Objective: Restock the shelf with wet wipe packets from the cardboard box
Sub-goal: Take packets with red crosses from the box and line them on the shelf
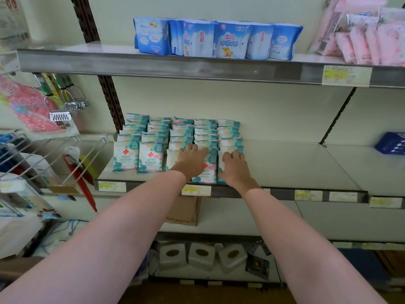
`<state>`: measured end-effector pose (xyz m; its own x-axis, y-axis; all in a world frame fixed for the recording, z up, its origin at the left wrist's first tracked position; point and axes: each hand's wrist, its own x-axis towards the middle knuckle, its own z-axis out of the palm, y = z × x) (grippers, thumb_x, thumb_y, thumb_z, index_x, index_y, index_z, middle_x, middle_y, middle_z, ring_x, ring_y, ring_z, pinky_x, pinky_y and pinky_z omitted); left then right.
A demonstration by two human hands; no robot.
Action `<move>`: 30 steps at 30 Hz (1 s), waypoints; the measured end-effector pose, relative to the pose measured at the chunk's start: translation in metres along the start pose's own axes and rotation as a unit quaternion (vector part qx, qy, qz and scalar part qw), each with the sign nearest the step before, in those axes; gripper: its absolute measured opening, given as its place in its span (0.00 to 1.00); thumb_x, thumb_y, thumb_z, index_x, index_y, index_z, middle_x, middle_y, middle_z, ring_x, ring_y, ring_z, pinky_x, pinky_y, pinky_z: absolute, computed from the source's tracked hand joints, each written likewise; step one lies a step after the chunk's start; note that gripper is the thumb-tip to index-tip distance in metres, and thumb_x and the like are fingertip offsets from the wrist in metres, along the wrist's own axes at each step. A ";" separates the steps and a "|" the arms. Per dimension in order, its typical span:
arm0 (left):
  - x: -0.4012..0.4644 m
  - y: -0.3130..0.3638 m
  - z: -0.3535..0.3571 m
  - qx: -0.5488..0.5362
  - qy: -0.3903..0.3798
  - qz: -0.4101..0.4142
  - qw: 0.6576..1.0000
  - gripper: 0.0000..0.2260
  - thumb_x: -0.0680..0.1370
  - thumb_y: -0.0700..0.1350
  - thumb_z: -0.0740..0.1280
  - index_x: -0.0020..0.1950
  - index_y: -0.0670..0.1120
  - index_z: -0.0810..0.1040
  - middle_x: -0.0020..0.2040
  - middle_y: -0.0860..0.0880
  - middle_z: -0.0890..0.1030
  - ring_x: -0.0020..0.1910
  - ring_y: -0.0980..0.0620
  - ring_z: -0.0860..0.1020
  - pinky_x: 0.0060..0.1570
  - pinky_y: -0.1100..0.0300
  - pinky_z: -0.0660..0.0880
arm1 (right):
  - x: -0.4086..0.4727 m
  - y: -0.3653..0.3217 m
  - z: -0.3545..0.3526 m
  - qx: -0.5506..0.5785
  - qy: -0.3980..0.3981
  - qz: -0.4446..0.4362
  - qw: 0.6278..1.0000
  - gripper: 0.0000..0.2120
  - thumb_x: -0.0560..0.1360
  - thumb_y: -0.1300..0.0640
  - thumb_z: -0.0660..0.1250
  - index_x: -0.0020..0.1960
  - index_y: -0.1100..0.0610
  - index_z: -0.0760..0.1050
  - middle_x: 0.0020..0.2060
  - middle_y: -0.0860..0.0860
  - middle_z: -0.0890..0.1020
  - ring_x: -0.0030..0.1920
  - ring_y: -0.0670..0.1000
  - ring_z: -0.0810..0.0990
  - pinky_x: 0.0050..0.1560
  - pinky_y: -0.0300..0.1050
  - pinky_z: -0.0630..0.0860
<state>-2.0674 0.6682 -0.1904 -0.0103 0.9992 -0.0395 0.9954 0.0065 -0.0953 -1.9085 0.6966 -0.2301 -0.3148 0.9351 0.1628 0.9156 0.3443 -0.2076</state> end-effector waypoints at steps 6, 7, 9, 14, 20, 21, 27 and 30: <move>-0.007 -0.004 -0.001 0.012 0.004 0.009 1.000 0.28 0.78 0.52 0.67 0.76 0.54 0.61 0.72 0.41 0.65 0.72 0.39 0.62 0.68 0.40 0.62 | -0.002 -0.004 -0.004 0.012 -0.012 0.011 1.000 0.22 0.76 0.52 0.70 0.65 0.58 0.69 0.62 0.57 0.70 0.64 0.58 0.68 0.61 0.50 0.72; -0.010 -0.006 -0.001 0.012 0.011 0.014 1.000 0.28 0.78 0.52 0.67 0.75 0.54 0.61 0.72 0.41 0.65 0.72 0.39 0.62 0.68 0.40 0.62 | -0.003 -0.006 -0.006 0.022 -0.011 0.019 1.000 0.21 0.76 0.52 0.70 0.65 0.58 0.70 0.62 0.57 0.70 0.64 0.58 0.68 0.61 0.51 0.72; -0.018 -0.011 -0.003 0.013 0.027 0.022 0.999 0.27 0.77 0.47 0.67 0.75 0.52 0.62 0.72 0.41 0.65 0.71 0.39 0.63 0.67 0.40 0.63 | -0.007 -0.015 -0.009 0.045 -0.002 0.039 0.998 0.20 0.77 0.52 0.69 0.65 0.58 0.70 0.62 0.58 0.71 0.65 0.59 0.68 0.62 0.52 0.72; -0.051 -0.034 -0.008 0.007 0.037 0.020 0.999 0.26 0.76 0.48 0.67 0.73 0.50 0.65 0.68 0.42 0.69 0.68 0.40 0.66 0.65 0.42 0.65 | -0.026 -0.055 -0.009 0.047 -0.004 0.033 0.998 0.18 0.77 0.54 0.67 0.66 0.57 0.70 0.61 0.57 0.72 0.63 0.59 0.69 0.62 0.52 0.71; -0.111 -0.091 0.013 -0.011 -0.022 -0.052 0.998 0.21 0.79 0.45 0.61 0.72 0.51 0.65 0.70 0.44 0.69 0.70 0.41 0.65 0.68 0.41 0.61 | -0.060 -0.131 0.004 0.034 -0.068 0.018 0.997 0.17 0.79 0.54 0.65 0.65 0.57 0.68 0.64 0.58 0.69 0.66 0.60 0.66 0.64 0.54 0.70; -0.126 -0.103 0.019 -0.019 -0.035 -0.069 0.997 0.21 0.79 0.45 0.61 0.72 0.51 0.65 0.70 0.44 0.69 0.71 0.41 0.64 0.69 0.41 0.61 | -0.067 -0.148 0.008 0.026 -0.082 0.011 0.996 0.18 0.79 0.54 0.64 0.67 0.57 0.68 0.65 0.57 0.69 0.67 0.60 0.66 0.65 0.54 0.69; -0.247 -0.189 0.071 -0.075 -0.065 -0.143 0.985 0.18 0.76 0.43 0.61 0.66 0.49 0.71 0.62 0.43 0.75 0.64 0.41 0.71 0.60 0.46 0.69 | -0.124 -0.256 0.047 0.023 -0.164 -0.068 0.984 0.24 0.78 0.53 0.64 0.72 0.56 0.65 0.69 0.57 0.66 0.69 0.60 0.65 0.67 0.52 0.68; -0.305 -0.226 0.099 -0.080 -0.081 -0.191 0.975 0.15 0.77 0.45 0.60 0.63 0.47 0.72 0.62 0.43 0.76 0.63 0.41 0.72 0.60 0.46 0.68 | -0.158 -0.312 0.074 0.041 -0.189 -0.120 0.974 0.22 0.77 0.55 0.66 0.69 0.56 0.68 0.66 0.57 0.68 0.67 0.60 0.67 0.65 0.53 0.71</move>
<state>-2.2987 0.3580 -0.2551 -0.3852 0.9031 -0.1899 0.9180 0.3960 0.0209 -2.1628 0.4473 -0.2624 -0.6009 0.7856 -0.1477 0.7864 0.5478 -0.2854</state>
